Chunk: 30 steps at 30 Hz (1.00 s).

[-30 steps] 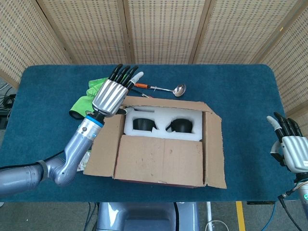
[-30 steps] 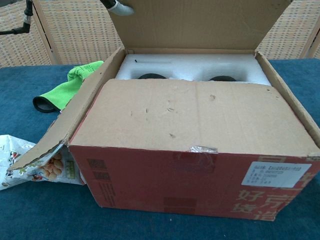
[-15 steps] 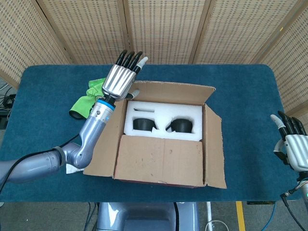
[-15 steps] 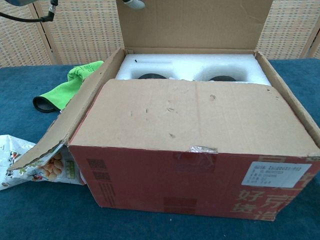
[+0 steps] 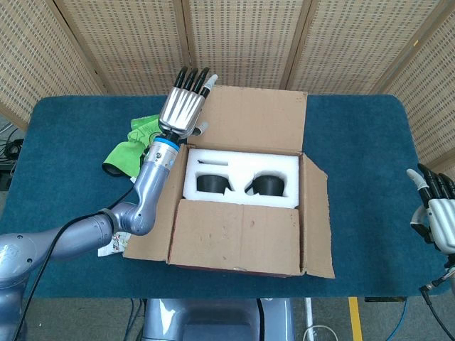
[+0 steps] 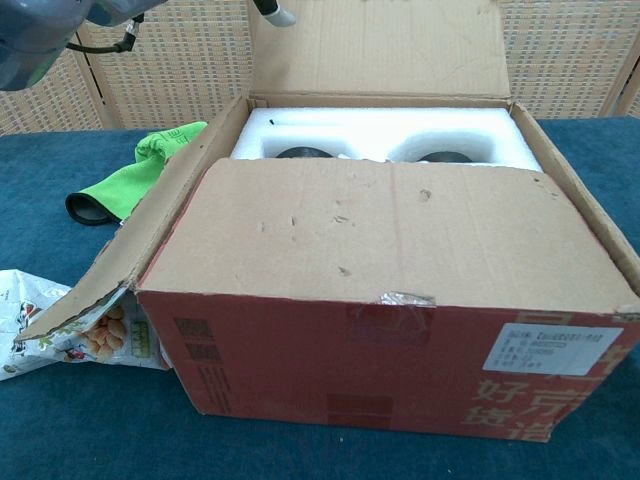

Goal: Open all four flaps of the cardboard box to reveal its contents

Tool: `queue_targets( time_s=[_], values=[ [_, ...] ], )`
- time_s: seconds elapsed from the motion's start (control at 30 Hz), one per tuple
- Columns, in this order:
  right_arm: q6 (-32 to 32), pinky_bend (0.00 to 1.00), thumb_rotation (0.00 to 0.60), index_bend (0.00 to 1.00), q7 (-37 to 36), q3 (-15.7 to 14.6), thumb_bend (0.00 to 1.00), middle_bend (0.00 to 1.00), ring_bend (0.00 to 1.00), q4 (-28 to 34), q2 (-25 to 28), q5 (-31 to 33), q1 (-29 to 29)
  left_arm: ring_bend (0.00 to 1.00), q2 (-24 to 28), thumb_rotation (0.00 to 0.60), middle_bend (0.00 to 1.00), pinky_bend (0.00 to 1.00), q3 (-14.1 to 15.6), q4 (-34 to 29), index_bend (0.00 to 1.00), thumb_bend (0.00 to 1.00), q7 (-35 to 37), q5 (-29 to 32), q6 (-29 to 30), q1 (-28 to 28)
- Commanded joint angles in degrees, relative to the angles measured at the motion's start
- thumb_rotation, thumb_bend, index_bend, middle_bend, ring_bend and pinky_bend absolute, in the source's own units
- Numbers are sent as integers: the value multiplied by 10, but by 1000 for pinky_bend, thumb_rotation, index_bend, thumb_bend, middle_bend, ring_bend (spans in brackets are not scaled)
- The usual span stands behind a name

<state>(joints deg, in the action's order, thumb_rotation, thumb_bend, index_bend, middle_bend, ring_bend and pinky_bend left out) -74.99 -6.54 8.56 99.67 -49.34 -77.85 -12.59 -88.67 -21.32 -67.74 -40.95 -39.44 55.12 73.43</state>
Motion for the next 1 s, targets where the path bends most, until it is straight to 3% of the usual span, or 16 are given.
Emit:
queue_targets(
  time_s=[0.03,0.1,0.3,0.47,0.7,0.77,0.83,0.93,1.0],
  values=[
    [0,0,600,35,-1,0,1000,0,0,1,0,-2,0,0,18,502,0,0,-5,-22,0,258,10,-4,3,-8],
    [-1,0,600,35,-1,0,1000,0,0,1,-1,-4,0,0,36,502,0,0,-8,-46,5,258,17,-5,3,-15],
    [0,0,600,35,1,-1,1000,0,0,4,-2,-8,-2,0,122,511,0,0,-13,-162,141,296,56,3,-21,-55],
    [1,0,600,35,5,-1,1000,0,0,6,-4,-9,-3,0,173,515,0,0,-3,-227,176,300,77,4,-45,-76],
    [1,0,600,35,12,-2,1000,0,0,13,-8,-12,-5,0,236,538,0,0,11,-318,303,254,125,18,-88,-102],
    [1,0,600,35,13,-2,1000,0,0,14,-8,-12,-5,0,244,509,0,0,14,-332,317,239,136,17,-95,-107],
    [1,0,600,35,14,-2,1000,0,0,14,-9,-12,-5,0,253,434,0,0,18,-348,335,214,154,11,-102,-115],
    [0,0,600,35,13,-2,1000,0,0,14,-10,-12,-4,0,261,268,0,0,25,-364,363,193,184,-6,-110,-128],
    [0,0,600,35,11,-2,1000,0,0,13,-10,-12,-4,0,262,235,0,0,28,-373,378,180,202,-8,-113,-136]
  ],
)
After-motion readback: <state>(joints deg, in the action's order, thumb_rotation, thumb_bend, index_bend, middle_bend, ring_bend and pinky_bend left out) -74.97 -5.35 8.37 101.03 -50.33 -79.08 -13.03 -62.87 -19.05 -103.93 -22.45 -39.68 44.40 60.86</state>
